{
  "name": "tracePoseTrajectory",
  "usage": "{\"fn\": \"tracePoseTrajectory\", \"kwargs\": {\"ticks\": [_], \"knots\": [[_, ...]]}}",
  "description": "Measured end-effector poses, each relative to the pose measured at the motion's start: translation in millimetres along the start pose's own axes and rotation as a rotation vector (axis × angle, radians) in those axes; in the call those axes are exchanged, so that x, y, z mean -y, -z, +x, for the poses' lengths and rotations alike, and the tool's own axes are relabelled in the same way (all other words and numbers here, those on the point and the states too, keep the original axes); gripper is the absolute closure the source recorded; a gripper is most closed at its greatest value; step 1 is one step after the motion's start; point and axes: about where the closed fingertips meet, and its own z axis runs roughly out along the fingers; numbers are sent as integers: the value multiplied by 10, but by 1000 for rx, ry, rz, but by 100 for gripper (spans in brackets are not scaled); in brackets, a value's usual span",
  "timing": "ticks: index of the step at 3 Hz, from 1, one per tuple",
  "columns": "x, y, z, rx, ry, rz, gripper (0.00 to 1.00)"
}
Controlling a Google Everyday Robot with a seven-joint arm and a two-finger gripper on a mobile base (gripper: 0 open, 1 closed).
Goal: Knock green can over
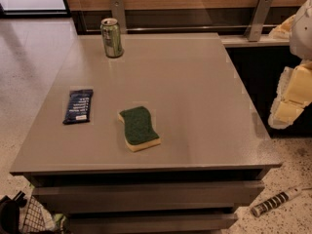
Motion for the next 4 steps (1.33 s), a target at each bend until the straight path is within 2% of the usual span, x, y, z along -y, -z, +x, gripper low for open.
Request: {"fn": "tracePoseTrajectory", "kwargs": {"ticks": [1,2,3,4], "knots": [[0,0,0,0,0,0,0],[79,-5,-45,35,-11,24,0],[308,-62,-202,150,-67,77,0],[460,-255,-321,350,-182,99,0]]}}
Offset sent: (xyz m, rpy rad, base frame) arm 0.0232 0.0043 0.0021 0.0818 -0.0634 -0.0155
